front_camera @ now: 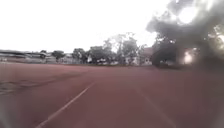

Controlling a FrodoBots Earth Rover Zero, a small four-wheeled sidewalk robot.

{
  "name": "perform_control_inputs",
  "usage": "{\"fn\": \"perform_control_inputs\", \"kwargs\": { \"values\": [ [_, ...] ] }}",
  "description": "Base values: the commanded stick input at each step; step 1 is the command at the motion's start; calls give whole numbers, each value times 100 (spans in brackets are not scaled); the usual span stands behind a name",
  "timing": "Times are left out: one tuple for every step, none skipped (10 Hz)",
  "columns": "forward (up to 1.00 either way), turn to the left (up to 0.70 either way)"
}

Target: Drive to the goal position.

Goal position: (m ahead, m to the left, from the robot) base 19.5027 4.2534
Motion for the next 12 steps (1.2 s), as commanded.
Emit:
{"fn": "perform_control_inputs", "kwargs": {
  "values": [
    [70,0],
    [70,0],
    [70,0],
    [70,0],
    [70,0],
    [70,0],
    [70,0],
    [70,0],
    [70,0],
    [70,0],
    [70,0],
    [70,0]
  ]
}}
